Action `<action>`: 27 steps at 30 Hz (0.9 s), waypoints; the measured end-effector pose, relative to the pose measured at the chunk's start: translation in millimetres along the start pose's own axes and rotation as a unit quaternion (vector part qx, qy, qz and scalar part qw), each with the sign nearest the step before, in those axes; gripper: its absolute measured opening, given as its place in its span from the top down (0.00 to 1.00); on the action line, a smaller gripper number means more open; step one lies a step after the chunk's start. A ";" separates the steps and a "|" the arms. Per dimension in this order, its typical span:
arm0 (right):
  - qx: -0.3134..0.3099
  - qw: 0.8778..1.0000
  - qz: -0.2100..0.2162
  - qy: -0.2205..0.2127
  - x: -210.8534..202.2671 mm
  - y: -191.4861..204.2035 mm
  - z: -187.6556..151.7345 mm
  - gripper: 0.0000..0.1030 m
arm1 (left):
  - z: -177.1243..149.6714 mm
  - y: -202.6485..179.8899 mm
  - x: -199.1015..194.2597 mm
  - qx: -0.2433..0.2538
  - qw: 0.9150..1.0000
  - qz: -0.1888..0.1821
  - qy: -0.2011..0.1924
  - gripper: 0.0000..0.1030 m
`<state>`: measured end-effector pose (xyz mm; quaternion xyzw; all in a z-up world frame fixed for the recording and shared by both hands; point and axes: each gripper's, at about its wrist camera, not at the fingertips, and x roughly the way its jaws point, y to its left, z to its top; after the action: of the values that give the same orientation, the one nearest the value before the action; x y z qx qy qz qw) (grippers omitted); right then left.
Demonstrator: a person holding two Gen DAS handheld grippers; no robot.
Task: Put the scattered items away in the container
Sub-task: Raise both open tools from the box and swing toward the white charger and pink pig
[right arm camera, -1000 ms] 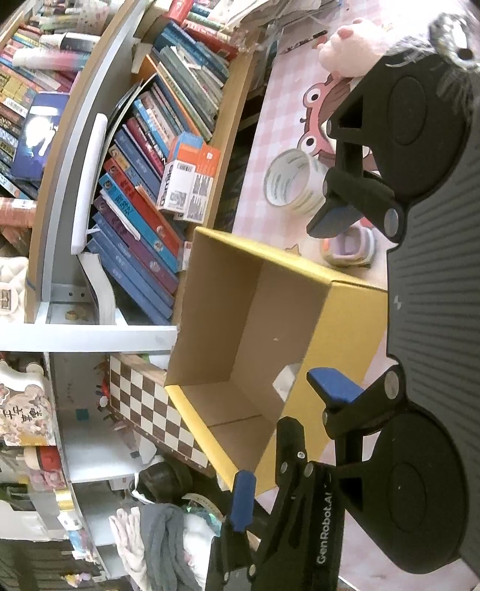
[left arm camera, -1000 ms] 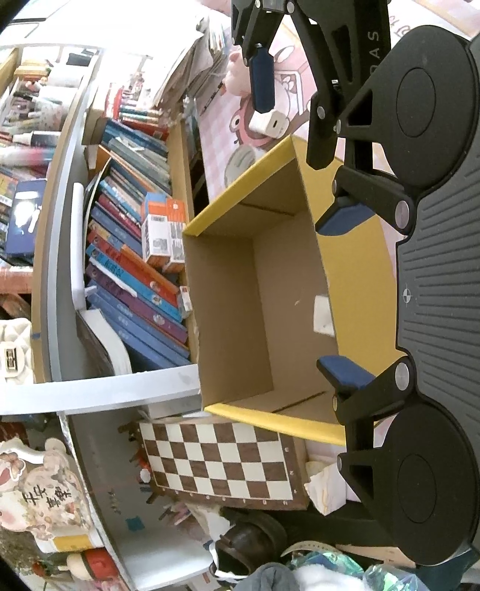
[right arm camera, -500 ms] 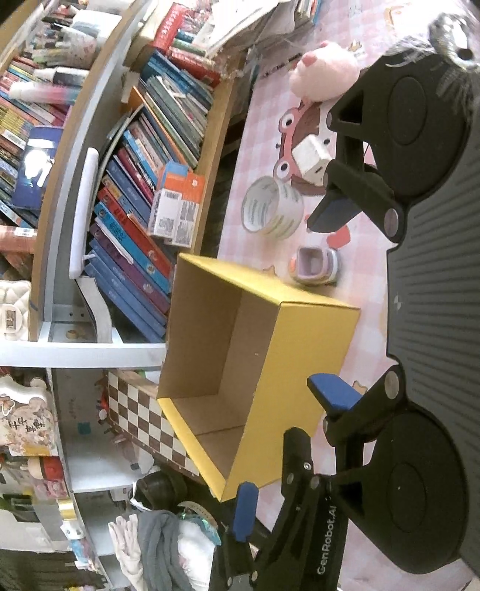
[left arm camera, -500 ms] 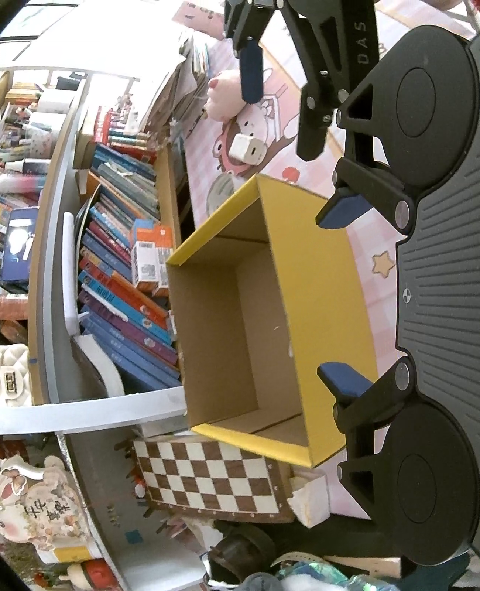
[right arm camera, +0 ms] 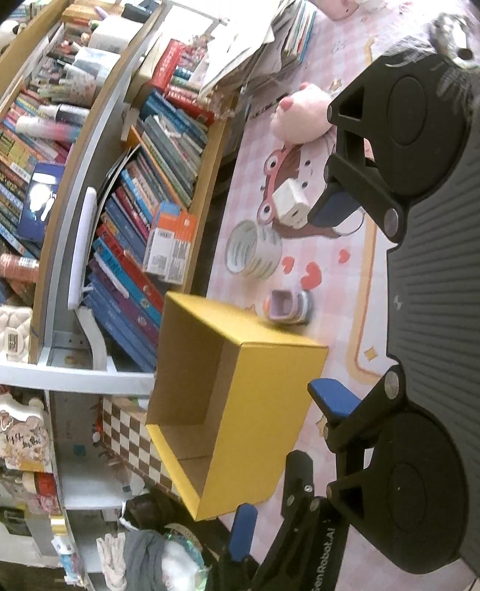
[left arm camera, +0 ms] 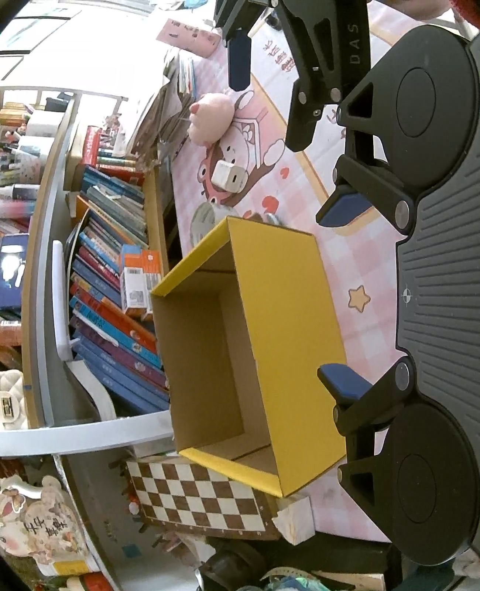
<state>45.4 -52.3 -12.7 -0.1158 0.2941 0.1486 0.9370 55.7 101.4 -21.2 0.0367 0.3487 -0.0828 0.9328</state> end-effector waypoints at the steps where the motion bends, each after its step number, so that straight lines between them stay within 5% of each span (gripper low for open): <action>1: 0.001 1.000 -0.004 0.001 -1.2 -1.5 -2.1 0.13 | -0.1 -1.6 0.1 0.001 1.000 -0.001 -0.001 0.19; 27: 0.054 0.994 -0.089 0.033 -13.5 -50.5 -40.6 0.07 | -6.1 -58.3 13.6 0.043 0.998 -0.039 0.014 0.18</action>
<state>31.3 -114.4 -30.7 -0.0951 0.3209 0.0447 0.9413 51.5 43.1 -35.3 0.0647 0.3588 -0.1335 0.9215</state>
